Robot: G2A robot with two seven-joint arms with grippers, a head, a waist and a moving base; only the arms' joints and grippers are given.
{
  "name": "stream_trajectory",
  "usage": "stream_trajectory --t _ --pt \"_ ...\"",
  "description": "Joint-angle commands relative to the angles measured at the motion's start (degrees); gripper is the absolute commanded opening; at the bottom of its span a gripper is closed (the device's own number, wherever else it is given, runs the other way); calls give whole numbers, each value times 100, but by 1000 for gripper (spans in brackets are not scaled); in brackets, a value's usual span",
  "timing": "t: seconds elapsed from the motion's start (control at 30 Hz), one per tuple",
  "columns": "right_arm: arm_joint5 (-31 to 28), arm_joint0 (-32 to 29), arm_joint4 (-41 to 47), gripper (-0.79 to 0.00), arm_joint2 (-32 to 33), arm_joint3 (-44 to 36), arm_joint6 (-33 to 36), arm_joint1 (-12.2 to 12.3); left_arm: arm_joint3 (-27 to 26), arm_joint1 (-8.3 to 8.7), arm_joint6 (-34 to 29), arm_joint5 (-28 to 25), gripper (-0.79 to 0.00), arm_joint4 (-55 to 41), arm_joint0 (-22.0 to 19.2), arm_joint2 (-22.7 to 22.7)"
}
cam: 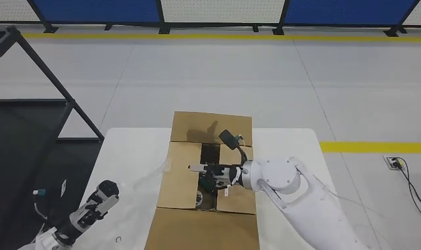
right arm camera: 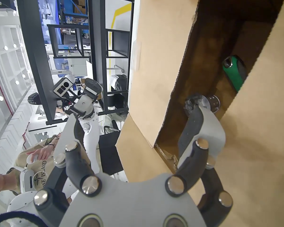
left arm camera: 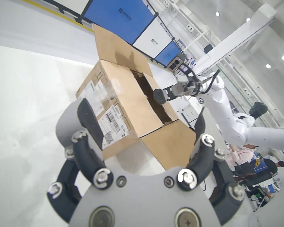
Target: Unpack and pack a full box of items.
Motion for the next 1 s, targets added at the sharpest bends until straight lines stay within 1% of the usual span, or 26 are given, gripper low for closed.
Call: stream_trajectory --t 0.0,0.23,0.43,0.67,0.83,0.97 --pt "-30 74 7 0 -132 136 -32 -52 -10 6 -10 -17 0 -3 14 14" --pt "-126 350 166 0 -541 645 -86 -265 38 23 24 -57 0 12 51 28" --pt "-519 541 601 0 -613 971 -134 -430 95 42 61 -83 0 -5 100 -31" --pt "-787 594 820 0 -494 822 -276 -502 112 58 92 -116 0 -77 152 -50" --pt "-763 719 827 0 -550 569 -423 -587 162 73 117 -180 0 -156 193 -107" --pt "-647 921 770 0 -736 506 -694 -717 233 88 150 -257 0 -278 240 -222"
